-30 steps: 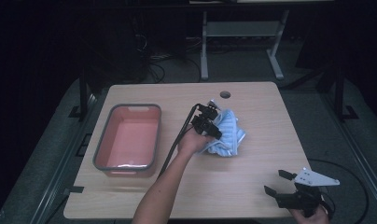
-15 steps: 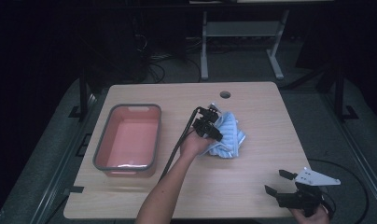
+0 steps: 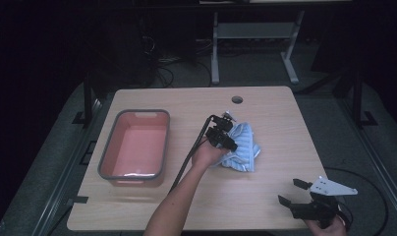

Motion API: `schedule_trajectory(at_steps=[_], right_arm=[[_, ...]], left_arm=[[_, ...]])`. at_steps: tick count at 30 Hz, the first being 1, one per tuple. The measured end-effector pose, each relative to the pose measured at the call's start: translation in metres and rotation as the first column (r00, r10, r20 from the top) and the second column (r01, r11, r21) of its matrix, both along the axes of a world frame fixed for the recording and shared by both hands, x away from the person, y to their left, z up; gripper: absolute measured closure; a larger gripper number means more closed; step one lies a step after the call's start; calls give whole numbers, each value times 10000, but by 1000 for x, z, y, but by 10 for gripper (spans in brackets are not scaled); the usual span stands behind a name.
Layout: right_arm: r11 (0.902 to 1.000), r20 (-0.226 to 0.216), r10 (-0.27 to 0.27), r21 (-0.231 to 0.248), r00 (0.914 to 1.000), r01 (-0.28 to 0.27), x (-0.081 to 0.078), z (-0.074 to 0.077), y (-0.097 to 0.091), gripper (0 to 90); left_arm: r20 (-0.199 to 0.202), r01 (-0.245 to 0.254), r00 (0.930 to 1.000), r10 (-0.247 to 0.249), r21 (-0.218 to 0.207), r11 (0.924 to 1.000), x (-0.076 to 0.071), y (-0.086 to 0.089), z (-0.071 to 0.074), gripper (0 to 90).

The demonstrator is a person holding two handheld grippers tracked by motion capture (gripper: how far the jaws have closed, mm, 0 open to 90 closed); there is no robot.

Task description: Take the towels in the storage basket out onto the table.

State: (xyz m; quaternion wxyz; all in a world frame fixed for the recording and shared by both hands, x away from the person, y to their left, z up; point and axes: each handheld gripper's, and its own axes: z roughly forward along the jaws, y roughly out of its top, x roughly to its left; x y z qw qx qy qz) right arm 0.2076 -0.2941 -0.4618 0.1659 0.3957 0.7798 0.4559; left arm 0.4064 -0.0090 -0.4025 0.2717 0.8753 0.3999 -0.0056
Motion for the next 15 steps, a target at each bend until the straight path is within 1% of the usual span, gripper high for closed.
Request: schedule_trajectory(at_steps=[3,5,7,9,12,15], right_arm=[[10000,18,-5,-32,10000,5,0,0,0,158],[10000,5,-39,-17,10000,39,0,0,0,158],[10000,-30,-49,-33,10000,49,0,0,-1,158],[10000,-27,-40,-39,10000,40,0,0,0,158],[10000,14,-29,-51,10000,29,0,0,1,158],[10000,12,-43,-60,10000,43,-1,1,1,158]], left_arm=[[34,77,10000,-78,69,9999,-1,0,0,629],[84,46,10000,-46,-16,10000,-1,0,1,600],[140,49,9999,-49,-18,10000,-2,1,3,581],[206,-28,9998,28,-21,10000,-3,2,4,542],[183,-135,9997,139,-234,9996,-4,6,6,510],[202,-127,9997,134,-359,9993,-7,10,8,508]])
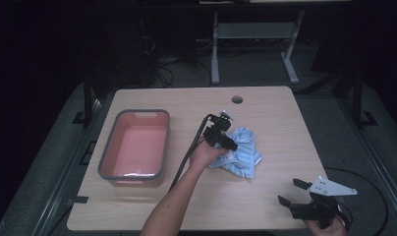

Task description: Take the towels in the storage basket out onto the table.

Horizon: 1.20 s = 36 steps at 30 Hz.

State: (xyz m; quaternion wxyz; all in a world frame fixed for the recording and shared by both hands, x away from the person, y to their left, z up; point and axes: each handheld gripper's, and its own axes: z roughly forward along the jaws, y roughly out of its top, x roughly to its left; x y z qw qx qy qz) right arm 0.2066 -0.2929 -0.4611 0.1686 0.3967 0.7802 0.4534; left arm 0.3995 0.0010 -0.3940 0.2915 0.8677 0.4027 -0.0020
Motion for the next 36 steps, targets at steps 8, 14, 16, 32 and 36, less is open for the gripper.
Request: schedule_trajectory(at_steps=[8,14,16,32,36], right_arm=[[10000,26,-36,-15,10000,36,0,0,0,157],[10000,-7,-44,-54,10000,44,1,-1,0,157],[10000,2,-73,-16,10000,73,1,0,0,157],[9998,27,-191,-21,9998,191,2,0,-2,157],[9998,32,-203,-30,9998,203,2,0,-2,157]], left_arm=[[39,111,9999,-110,-284,9995,-5,10,7,454],[79,146,9999,-141,-666,9977,-8,16,11,434],[93,213,9997,-206,-773,9968,-9,19,14,431],[368,420,9986,-382,-1100,9930,-23,30,28,417],[421,568,9977,-524,-1112,9922,-25,36,30,417]])
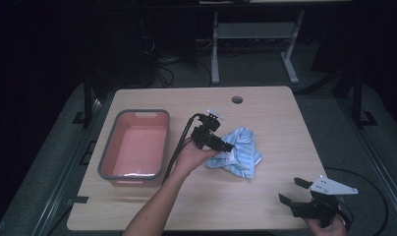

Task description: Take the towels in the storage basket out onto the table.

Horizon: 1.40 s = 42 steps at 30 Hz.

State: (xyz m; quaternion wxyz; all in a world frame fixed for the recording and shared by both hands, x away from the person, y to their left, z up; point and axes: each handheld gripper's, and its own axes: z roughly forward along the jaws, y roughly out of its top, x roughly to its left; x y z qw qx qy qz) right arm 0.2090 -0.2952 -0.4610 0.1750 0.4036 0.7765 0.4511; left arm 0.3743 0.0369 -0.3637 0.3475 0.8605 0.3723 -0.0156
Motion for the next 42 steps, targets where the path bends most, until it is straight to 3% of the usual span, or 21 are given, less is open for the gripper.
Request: schedule_trajectory(at_steps=[18,25,30,35,42], right_arm=[[9998,-28,-171,59,9998,171,1,-1,-2,157],[9998,-66,-171,57,9998,172,2,-1,-1,157],[9999,-58,-135,20,9999,135,3,-1,1,156],[9999,-81,-124,4,9999,124,3,-1,2,154],[9999,-82,-125,-10,9999,125,3,-1,3,152]], left_arm=[[106,20,9999,-19,-153,9999,-14,30,-2,404],[245,-70,9997,79,-395,9992,-22,38,-5,388],[353,169,9993,-157,-333,9993,-30,45,-6,388],[431,252,9988,-229,-530,9983,-40,48,-5,386],[689,433,9968,-405,-393,9983,-51,48,-4,366]])
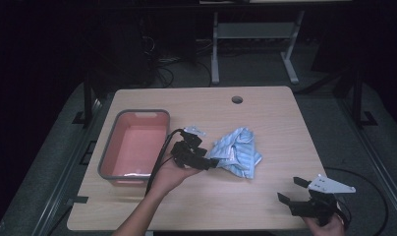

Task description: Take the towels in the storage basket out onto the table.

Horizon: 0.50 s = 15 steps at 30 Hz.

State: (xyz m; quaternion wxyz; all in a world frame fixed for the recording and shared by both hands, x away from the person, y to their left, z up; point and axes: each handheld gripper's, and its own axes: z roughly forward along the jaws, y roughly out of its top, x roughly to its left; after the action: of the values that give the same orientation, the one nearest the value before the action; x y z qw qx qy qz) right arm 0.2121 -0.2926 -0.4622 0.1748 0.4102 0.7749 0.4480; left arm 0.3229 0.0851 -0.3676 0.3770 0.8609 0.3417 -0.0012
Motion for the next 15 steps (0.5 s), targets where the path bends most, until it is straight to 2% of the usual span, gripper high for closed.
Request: schedule_trajectory(at_steps=[6,7,8,11,15], right_arm=[[10000,9,-19,0,10000,19,0,0,0,152],[10000,5,-25,-4,10000,25,0,0,0,152],[10000,17,-24,-20,10000,24,0,0,0,152],[10000,-4,15,-54,10000,-15,0,-1,1,152],[9999,-28,20,-99,10000,-21,0,-1,3,152]], left_arm=[[98,112,9999,-112,44,9999,-9,2,-2,344],[133,161,9998,-163,162,9997,-10,3,-3,340],[118,46,9999,-47,82,10000,-12,3,-4,331],[71,104,9999,-104,-8,9999,-16,5,-6,329],[164,265,9995,-267,103,9996,-21,7,-8,322]])
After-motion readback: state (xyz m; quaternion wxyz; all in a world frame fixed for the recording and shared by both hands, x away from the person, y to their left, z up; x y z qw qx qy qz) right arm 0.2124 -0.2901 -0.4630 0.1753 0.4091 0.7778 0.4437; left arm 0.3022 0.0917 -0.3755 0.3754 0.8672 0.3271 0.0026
